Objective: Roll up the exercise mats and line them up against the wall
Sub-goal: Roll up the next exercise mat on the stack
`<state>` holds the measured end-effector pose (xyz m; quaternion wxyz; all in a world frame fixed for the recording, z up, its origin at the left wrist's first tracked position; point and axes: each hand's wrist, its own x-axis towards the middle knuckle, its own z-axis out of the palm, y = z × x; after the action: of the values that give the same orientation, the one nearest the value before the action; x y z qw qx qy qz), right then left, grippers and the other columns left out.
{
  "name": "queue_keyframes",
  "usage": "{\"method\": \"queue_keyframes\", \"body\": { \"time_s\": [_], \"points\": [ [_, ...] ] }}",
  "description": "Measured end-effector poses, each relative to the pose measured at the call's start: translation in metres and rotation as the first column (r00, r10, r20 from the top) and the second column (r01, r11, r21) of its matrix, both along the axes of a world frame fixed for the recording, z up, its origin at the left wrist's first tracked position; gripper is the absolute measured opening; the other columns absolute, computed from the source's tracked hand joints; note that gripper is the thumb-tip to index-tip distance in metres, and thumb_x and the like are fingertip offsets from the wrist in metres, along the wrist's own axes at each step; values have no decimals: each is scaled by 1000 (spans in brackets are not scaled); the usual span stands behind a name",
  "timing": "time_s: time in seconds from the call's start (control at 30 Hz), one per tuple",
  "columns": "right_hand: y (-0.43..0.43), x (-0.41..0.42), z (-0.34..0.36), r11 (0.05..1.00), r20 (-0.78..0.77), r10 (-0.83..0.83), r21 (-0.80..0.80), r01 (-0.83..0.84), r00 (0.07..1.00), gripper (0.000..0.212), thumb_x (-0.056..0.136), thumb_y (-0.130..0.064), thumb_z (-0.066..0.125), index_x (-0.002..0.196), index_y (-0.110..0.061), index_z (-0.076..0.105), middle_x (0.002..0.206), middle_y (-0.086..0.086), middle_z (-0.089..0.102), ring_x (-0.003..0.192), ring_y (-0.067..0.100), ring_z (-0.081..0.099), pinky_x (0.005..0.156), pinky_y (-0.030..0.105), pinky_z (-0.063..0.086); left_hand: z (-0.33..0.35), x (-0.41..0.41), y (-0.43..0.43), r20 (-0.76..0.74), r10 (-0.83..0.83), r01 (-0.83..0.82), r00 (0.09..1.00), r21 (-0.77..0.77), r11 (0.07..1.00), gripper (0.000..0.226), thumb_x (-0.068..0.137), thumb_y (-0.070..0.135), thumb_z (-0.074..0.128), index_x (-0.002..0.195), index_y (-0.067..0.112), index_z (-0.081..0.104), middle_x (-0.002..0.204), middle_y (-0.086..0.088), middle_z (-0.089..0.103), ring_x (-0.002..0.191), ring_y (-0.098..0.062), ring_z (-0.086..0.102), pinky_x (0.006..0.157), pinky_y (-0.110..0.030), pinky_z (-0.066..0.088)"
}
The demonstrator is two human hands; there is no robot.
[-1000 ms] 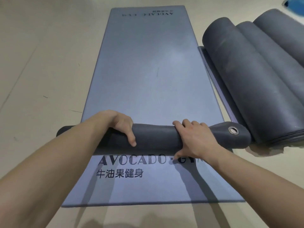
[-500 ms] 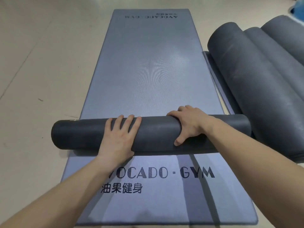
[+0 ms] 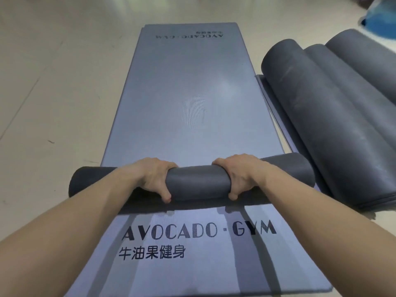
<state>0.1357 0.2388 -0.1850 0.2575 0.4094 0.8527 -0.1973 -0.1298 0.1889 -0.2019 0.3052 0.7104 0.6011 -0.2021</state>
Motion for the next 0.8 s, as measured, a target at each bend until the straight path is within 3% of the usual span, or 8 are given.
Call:
{"method": "queue_keyframes", "body": {
  "time_s": [0.13,0.27,0.33,0.4,0.5,0.6,0.7,0.8],
  "points": [
    [-48,9,2,976,11,6,-216,-4,1000,93,61,-43,92,140,-40,42,120,-7,65,104,23,63,93,41,55,11,1,-49,86,13,7,996,-231,973,88,51,56,89,130,49,50,116,18,67,107,-14,64,98,-34,52],
    [-36,9,-6,943,-37,-82,-326,66,996,91,60,-37,94,137,-41,45,120,-9,63,107,20,62,98,43,53,4,9,-90,-131,-91,127,987,300,945,122,52,80,64,158,33,28,145,7,51,127,-22,56,111,-44,42],
    [-27,8,-9,908,-55,-143,-405,108,988,88,59,-32,96,133,-40,49,118,-12,63,109,20,62,98,42,54,-15,20,-114,-222,-59,170,973,525,834,127,48,82,69,156,23,36,138,-2,57,120,-29,60,105,-53,45],
    [-27,8,-8,909,-62,-148,-401,111,987,91,58,-35,97,135,-39,48,119,-13,61,111,19,60,98,40,53,-30,24,-124,-213,-35,156,976,585,796,117,49,75,76,148,22,43,129,-5,62,107,-32,64,93,-52,49],
    [-50,16,-8,998,-97,-64,-8,64,993,112,57,-60,88,152,-36,34,134,-8,50,120,22,53,102,43,47,-18,22,-106,-162,-14,96,987,516,851,101,58,70,69,146,31,39,129,4,61,106,-27,63,92,-45,47],
    [-100,24,-32,858,-126,29,513,40,992,116,58,-55,86,154,-21,31,143,8,47,126,36,50,106,55,37,3,18,-76,-76,1,25,997,339,941,102,59,71,73,148,38,34,123,9,60,104,-22,63,90,-40,51],
    [-104,23,-55,744,-152,42,665,71,988,116,50,-34,90,149,-11,35,133,18,51,115,42,52,98,61,37,13,16,-52,-60,10,3,998,209,978,109,59,72,79,151,39,32,126,8,60,110,-23,62,94,-42,52],
    [-78,17,-44,778,-120,41,626,44,992,105,50,-42,88,139,-17,39,121,11,56,98,36,57,89,51,42,3,19,-71,-190,42,51,981,461,886,122,58,77,76,159,32,23,148,0,51,132,-28,53,111,-52,40]
  ]
}}
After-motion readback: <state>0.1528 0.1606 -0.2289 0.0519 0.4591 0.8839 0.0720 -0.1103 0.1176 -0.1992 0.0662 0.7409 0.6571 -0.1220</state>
